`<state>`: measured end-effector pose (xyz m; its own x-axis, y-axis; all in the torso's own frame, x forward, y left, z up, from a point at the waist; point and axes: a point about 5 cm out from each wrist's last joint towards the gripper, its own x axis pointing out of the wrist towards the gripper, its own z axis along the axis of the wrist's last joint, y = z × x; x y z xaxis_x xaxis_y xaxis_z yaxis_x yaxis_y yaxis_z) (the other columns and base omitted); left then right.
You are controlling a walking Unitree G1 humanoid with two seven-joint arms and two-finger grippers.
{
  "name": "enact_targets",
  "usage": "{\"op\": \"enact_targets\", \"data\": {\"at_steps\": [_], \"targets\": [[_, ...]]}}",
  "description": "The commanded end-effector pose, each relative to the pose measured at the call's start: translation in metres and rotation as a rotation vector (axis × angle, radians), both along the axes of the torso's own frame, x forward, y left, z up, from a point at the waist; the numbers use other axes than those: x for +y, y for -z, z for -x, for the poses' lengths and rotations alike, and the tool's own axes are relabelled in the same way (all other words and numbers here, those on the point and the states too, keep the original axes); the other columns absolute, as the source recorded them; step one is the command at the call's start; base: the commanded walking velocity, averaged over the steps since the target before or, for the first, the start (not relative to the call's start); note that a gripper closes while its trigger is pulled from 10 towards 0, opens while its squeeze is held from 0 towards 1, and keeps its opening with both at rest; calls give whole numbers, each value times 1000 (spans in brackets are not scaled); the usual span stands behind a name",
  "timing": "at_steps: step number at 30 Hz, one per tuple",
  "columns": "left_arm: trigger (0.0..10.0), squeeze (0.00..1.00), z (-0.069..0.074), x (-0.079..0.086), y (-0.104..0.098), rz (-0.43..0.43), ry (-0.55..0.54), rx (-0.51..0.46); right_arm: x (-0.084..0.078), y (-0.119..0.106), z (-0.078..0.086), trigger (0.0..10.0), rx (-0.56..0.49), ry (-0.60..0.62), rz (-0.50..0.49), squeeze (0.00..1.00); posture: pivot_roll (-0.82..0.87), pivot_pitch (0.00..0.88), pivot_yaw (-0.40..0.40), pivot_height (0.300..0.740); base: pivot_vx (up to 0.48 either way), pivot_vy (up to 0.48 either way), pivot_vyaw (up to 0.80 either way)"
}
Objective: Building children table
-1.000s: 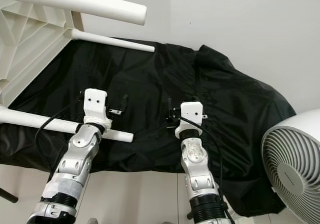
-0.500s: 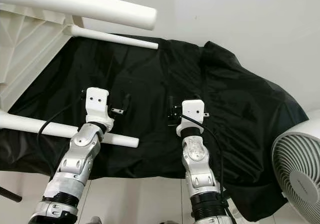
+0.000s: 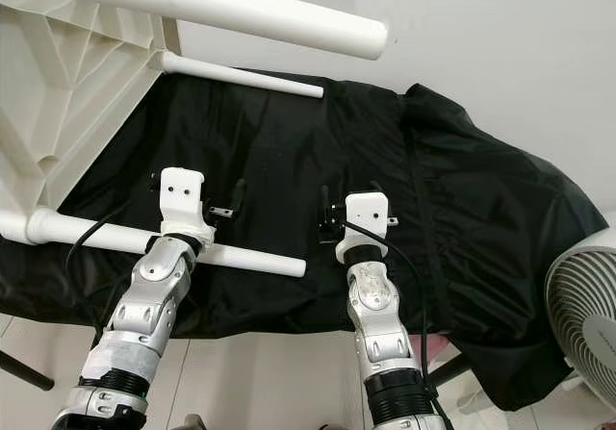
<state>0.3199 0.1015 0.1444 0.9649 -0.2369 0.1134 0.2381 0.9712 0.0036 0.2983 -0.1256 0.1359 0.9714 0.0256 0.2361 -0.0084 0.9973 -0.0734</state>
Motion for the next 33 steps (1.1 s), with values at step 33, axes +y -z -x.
{"op": "enact_targets", "data": {"at_steps": [33], "targets": [[10000, 0, 5, -7, 0, -22, 22, -15, 4, 4, 1, 10000, 16, -21, 11, 0, 38, 4, -84, 740, 0, 246, 0]]}}
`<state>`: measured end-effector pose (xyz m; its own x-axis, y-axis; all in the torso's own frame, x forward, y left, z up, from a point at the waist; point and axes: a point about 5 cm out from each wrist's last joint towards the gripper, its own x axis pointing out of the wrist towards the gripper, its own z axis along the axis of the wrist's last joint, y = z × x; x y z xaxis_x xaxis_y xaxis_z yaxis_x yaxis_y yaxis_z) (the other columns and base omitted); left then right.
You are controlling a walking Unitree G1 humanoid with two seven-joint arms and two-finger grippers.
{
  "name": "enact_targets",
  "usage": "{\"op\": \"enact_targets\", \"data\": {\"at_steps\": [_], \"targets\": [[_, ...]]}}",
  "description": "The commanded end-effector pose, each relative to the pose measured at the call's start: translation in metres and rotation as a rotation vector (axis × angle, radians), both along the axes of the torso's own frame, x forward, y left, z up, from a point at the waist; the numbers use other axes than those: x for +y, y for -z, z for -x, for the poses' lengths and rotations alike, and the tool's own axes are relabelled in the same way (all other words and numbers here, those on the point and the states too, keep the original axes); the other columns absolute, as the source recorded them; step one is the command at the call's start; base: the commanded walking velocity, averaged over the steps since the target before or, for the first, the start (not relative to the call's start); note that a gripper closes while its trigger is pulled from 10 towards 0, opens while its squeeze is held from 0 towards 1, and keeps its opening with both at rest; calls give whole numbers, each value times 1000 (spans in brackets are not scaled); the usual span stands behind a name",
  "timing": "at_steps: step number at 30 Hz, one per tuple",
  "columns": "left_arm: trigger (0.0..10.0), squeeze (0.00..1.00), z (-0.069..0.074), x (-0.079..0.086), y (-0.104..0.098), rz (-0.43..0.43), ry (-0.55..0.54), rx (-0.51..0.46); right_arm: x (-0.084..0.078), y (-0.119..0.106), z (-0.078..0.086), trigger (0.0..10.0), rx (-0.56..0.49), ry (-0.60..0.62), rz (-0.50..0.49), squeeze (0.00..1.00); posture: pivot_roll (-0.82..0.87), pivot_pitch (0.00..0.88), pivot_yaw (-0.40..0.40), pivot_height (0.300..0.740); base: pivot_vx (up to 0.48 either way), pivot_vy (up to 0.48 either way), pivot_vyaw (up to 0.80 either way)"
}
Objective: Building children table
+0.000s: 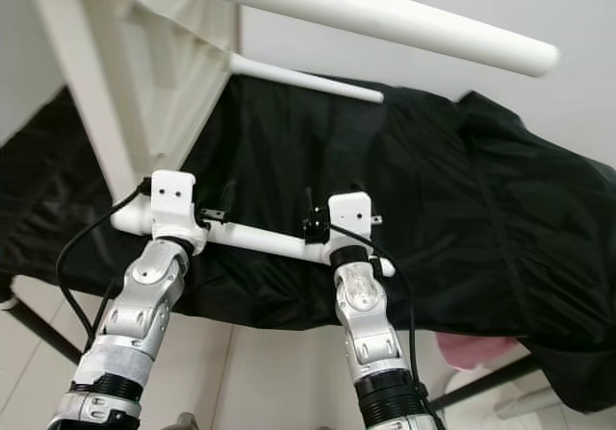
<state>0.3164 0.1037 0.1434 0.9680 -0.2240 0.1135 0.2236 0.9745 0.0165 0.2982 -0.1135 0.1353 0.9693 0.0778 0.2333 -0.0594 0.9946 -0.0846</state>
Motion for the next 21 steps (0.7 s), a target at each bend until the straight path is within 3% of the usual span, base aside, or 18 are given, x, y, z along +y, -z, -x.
{"op": "enact_targets", "data": {"at_steps": [1, 10, 14, 18, 19, 21], "targets": [[10000, 0, 2, -9, -1, -9, 37, -12, -8, 4, 0, 10000, 14, 30, 0, 0, 38, 4, -84, 740, 0, 0, 0], [10000, 0, 10, -19, -3, -60, 131, -52, -8, 4, 0, 10000, 13, 30, -2, 0, 44, 16, -88, 740, 0, 0, 0], [10000, 0, 17, -16, -2, -106, 153, -67, -11, 3, 1, 10000, 7, 28, -6, 0, 45, 22, -88, 740, 0, 0, 0], [10000, 0, 21, -9, -2, -93, 159, -69, -14, 3, 3, 10000, 4, 11, -18, 0, 45, 25, -89, 740, 0, 0, 0], [10000, 212, 25, -2, -2, -91, 165, -70, -16, 3, 7, 10000, -3, -16, -37, 1000, 45, 25, -89, 740, 0, 0, 0], [10000, 212, 25, -2, -2, -91, 165, -70, -16, 3, 7, 10000, -3, -16, -37, 1000, 45, 25, -89, 740, 0, 0, 0]]}}
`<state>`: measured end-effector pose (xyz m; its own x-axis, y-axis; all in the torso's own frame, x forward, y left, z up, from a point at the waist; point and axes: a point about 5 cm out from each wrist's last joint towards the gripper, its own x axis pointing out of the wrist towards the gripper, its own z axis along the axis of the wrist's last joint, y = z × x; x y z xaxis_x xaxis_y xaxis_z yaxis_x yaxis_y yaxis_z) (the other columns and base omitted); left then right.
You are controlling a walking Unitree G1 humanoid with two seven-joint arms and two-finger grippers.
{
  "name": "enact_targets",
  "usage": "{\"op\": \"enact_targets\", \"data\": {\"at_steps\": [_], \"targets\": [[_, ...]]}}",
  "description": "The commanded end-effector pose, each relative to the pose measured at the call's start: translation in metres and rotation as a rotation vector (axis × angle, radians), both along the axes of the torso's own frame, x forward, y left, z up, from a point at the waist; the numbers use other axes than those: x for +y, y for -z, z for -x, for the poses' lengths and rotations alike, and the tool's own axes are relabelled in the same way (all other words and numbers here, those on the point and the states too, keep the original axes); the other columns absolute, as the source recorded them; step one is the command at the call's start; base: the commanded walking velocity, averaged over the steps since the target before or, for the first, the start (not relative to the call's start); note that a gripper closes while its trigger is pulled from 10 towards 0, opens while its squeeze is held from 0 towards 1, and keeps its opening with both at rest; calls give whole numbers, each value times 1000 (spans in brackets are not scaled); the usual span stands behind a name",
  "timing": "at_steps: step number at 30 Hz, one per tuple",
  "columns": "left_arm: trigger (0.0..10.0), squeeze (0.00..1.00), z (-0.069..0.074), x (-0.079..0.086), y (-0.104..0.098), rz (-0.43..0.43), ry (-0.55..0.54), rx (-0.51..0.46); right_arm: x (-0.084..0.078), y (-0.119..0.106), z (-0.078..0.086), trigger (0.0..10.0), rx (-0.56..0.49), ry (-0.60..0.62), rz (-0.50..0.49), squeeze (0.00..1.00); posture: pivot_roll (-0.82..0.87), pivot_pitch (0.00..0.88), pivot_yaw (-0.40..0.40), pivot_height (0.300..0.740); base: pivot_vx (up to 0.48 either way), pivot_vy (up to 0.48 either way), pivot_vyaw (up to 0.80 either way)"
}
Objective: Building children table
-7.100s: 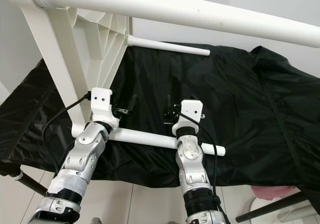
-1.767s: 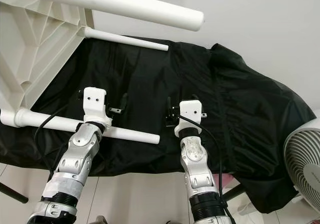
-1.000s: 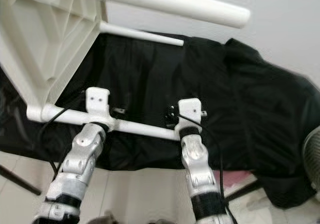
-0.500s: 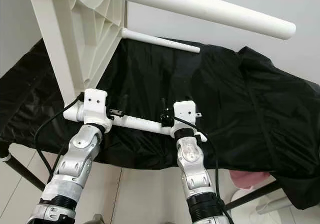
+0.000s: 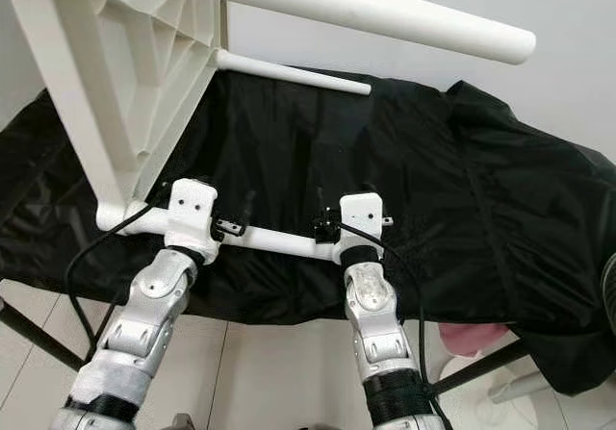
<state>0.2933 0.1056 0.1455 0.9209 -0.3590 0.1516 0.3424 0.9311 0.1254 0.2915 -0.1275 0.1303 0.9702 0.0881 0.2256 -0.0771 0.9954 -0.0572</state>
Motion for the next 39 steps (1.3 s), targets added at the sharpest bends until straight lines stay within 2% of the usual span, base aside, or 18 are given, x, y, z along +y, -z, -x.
{"op": "enact_targets", "data": {"at_steps": [1, 2, 5, 8, 10, 11, 13, 14, 23, 39], "targets": [[10000, 973, 4, -1, 0, 6, 43, 4, -3, -2, 3, 10000, -18, -9, -15, 1000, 45, 25, -89, 740, 0, 0, 0], [10000, 1000, 5, 2, 0, 8, 46, 6, -4, -2, 4, 10000, -20, -12, -17, 1000, 44, 29, -88, 740, 0, 0, 0], [10000, 1000, 7, 4, 0, 11, 50, 8, -5, -2, 6, 10000, -23, -14, -17, 1000, 44, 29, -88, 740, 0, 0, 0], [10000, 1000, 14, 17, 0, -34, 62, 4, -14, -2, 16, 10000, -45, -35, -11, 1000, 42, 29, -83, 740, 0, 0, 0], [10000, 1000, 15, 19, 0, -45, 62, 2, -15, -2, 17, 10000, -48, -37, -11, 1000, 42, 29, -83, 740, 0, 0, 0], [10000, 129, 14, 21, 0, -77, 38, -2, -16, 0, 17, 10000, -37, -25, 15, 1000, 39, 32, -79, 740, 0, 0, 0], [10000, 129, 14, 21, 0, -77, 38, -2, -16, 0, 17, 10000, -37, -25, 15, 1000, 39, 32, -79, 740, 0, 0, 0], [10000, 0, 13, 20, 0, -85, 30, 0, -16, -1, 17, 10000, -39, -20, 17, 0, 38, 32, -78, 740, 0, 0, 0], [10000, 0, 19, 14, 2, -57, 58, 18, -11, -1, 19, 10000, -43, -24, 11, 0, 37, 29, -75, 740, 0, 0, 0], [10000, 0, 22, 24, 6, -55, 35, 42, -12, 2, 22, 10000, -33, -7, 0, 0, 39, 8, -76, 740, 0, 0, 0]]}}
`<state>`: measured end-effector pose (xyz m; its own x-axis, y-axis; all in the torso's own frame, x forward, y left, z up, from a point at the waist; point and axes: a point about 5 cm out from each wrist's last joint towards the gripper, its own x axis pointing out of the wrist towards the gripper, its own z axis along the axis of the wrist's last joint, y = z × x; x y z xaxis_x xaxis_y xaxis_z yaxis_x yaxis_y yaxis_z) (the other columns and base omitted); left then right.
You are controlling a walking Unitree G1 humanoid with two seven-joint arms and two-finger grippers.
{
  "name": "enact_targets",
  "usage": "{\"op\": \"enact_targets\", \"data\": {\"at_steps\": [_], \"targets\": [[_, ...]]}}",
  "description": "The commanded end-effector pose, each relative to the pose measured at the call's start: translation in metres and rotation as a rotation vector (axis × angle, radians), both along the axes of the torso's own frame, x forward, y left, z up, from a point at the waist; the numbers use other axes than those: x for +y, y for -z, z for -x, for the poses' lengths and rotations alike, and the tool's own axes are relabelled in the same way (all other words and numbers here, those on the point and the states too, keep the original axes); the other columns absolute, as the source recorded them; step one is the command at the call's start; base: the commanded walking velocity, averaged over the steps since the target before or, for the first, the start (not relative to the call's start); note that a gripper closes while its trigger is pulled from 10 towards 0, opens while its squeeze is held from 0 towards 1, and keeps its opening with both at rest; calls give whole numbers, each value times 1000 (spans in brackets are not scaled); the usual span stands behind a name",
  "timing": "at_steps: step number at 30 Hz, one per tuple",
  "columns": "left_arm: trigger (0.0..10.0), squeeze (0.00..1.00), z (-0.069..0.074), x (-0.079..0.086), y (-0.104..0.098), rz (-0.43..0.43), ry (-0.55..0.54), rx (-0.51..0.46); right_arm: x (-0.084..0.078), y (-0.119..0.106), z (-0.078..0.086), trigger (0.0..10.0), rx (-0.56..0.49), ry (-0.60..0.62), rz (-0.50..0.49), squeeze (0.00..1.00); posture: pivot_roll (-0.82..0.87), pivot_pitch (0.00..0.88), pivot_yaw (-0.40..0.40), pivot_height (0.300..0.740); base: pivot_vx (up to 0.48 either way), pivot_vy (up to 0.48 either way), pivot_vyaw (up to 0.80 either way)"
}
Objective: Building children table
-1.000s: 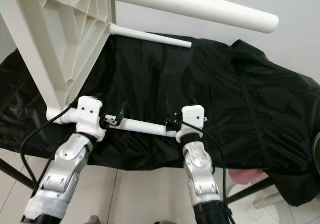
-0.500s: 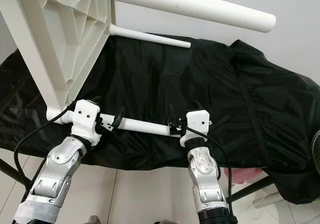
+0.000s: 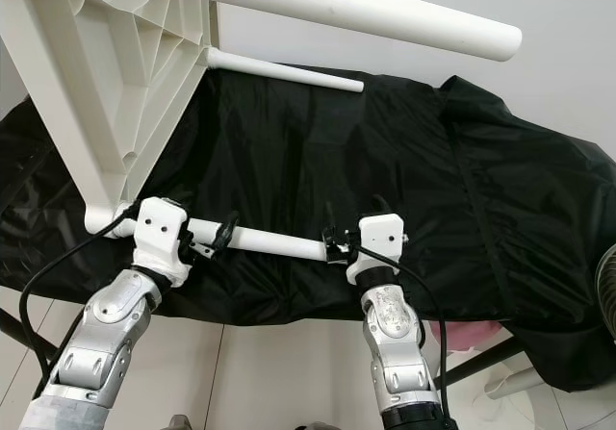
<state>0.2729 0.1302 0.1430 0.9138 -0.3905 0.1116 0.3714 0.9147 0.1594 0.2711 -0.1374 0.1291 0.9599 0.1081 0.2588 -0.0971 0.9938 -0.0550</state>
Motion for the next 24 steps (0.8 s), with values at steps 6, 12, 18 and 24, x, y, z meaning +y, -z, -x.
{"op": "enact_targets", "data": {"at_steps": [6, 12, 18, 24], "targets": [[10000, 0, 1, -3, 5, -7, 10, 21, -2, 0, 0, 10000, -2, 24, -3, 0, 37, 0, -71, 740, 0, 0, 0], [10000, 0, -2, -5, 4, -3, 12, 19, -4, -2, -2, 10000, -8, 36, -7, 0, 37, 0, -70, 740, 0, 0, 0], [10000, 0, -5, -10, -1, -11, -7, -14, -4, -1, -1, 10000, 14, 20, -77, 0, 31, 3, -64, 740, 0, 0, 0], [10000, 0, -3, -9, 0, -12, -6, -12, -5, -1, 0, 10000, 12, 18, -93, 0, 25, 0, -59, 740, 0, 0, 0]]}}
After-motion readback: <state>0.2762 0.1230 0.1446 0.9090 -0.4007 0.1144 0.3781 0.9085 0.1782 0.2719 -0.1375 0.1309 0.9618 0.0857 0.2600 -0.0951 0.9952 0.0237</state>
